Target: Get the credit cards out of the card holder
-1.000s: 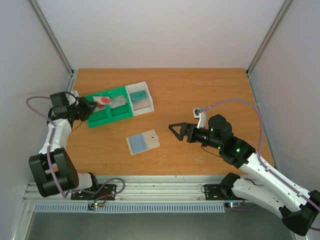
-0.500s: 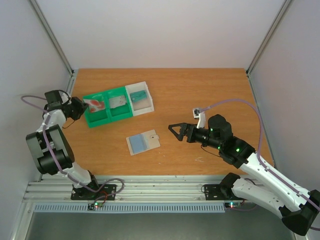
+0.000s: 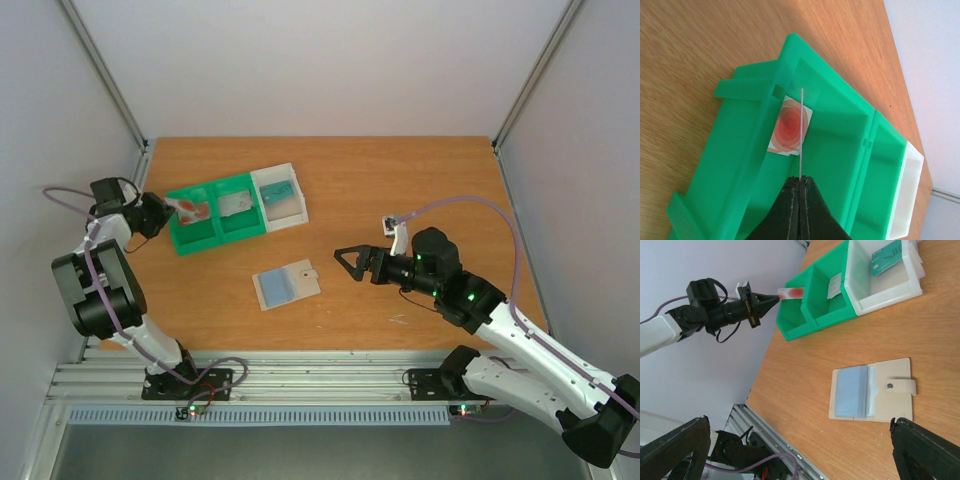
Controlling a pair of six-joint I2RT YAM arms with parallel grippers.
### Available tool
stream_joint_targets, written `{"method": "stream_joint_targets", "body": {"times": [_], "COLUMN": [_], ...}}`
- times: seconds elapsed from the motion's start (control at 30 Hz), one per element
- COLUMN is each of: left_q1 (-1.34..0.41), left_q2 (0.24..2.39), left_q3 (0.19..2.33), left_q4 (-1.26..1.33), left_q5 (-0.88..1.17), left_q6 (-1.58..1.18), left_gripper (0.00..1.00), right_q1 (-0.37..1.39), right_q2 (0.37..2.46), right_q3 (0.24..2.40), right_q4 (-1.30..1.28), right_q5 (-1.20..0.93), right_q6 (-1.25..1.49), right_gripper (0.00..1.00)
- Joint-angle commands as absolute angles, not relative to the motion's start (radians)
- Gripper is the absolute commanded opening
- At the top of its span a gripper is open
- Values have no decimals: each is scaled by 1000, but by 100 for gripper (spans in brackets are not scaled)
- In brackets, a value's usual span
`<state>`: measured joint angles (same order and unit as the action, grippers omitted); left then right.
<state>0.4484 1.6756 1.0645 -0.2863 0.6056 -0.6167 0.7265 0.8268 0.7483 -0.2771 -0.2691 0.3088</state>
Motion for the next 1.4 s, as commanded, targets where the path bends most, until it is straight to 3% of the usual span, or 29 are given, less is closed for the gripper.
{"method": "stream_joint_targets", "body": {"times": [0.0,1.37], "left_q1": [453,332], "left_q2": [1700,1753], "left_q3": [1084,1110], "left_q4": [-225,-215], "left_q5": [589,453], "left_q6": [-583,-550], "left_gripper": [0,1], "right_q1": [726,726], "right_q2": [829,804], "right_q3": [768,762], "right_q4": [-248,-259], "right_q5": [-280,-271], "right_q6": [299,301], "right_gripper": [99,99]}}
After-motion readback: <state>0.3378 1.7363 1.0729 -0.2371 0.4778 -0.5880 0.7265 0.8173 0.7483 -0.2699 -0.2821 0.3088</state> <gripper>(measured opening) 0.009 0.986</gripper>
